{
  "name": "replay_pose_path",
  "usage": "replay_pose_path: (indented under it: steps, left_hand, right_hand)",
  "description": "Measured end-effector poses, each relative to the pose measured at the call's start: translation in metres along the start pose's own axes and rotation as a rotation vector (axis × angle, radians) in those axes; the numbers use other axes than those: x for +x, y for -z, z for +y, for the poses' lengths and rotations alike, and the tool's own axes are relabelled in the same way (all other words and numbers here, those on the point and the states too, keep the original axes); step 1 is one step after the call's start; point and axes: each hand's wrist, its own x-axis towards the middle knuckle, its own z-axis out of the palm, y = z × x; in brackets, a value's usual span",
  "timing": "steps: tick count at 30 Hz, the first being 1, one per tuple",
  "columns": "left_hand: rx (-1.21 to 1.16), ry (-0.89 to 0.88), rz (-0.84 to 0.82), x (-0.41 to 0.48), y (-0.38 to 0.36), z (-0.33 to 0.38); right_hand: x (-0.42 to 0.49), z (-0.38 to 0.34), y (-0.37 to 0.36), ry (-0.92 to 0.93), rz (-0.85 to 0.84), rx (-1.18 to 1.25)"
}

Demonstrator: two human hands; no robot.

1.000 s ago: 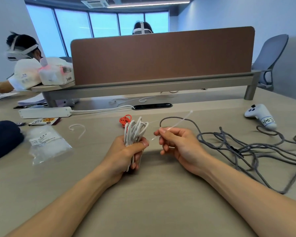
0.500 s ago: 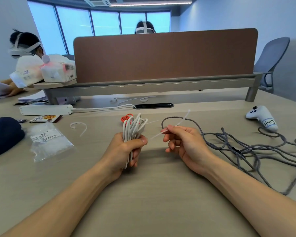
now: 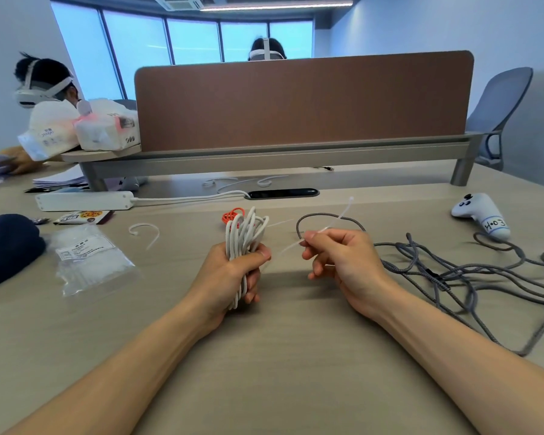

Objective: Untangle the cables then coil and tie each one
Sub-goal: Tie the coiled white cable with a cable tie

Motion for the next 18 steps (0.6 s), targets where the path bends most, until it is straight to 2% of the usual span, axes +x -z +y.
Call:
replay_pose_path:
  steps: [3,5,8,14,18]
  left_hand:
    - [-0.012,-0.075,0.06,0.002,0.001,0.0]
    - [-0.057,-0.08,0.034,0.0,-0.001,0.003]
    - [-0.141,-0.041,-0.064,-0.007,-0.007,0.007]
    - [-0.261,0.083,-0.294,-0.02,-0.02,0.015]
    - [-0.186,0.084,-0.359,-0.026,-0.027,0.014]
  right_hand:
    - [0.004,-0.002,0.005,0.067,0.14,0.015]
    - [0.004,-0.003,0.006,0.095,0.154,0.091]
    - [-0.001,-0.002,0.001,0.076,0.065,0.18]
    - [-0.011,0.007,-0.014,0.03,-0.179,0.198]
    - [-0.014,0.011,-0.019,0.009,-0.266,0.22]
